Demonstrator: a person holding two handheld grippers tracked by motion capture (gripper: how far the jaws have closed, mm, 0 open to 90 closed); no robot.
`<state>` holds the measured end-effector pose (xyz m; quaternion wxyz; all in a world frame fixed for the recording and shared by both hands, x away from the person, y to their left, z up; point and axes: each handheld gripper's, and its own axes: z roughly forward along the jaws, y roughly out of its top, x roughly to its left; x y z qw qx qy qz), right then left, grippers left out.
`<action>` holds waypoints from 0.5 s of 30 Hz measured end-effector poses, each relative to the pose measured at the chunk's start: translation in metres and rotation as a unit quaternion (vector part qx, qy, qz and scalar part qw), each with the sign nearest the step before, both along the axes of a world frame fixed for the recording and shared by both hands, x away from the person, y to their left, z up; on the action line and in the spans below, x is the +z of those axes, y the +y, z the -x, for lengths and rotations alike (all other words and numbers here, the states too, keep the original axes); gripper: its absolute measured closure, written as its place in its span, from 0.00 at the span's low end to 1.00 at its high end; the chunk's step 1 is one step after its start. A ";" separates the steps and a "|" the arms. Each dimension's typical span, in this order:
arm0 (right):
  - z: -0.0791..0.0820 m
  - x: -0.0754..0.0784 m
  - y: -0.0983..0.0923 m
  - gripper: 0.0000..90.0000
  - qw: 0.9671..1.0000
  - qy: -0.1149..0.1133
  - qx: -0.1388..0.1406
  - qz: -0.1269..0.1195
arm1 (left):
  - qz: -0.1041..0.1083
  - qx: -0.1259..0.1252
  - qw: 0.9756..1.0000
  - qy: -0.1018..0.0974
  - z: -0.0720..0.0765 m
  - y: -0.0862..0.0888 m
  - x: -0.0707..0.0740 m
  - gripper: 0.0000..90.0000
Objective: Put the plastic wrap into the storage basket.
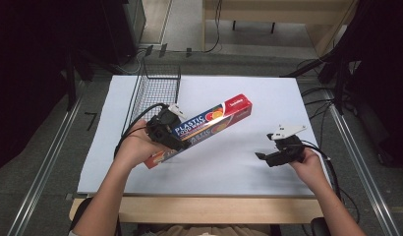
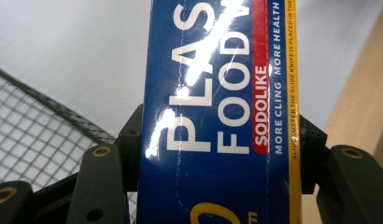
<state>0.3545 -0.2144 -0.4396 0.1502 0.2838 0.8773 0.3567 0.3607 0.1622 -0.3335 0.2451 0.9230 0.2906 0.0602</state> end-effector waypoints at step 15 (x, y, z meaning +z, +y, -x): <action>-0.001 -0.006 0.006 0.20 1.000 0.003 0.002 0.019 | 0.012 0.101 0.995 -0.001 -0.026 0.030 0.001 0.45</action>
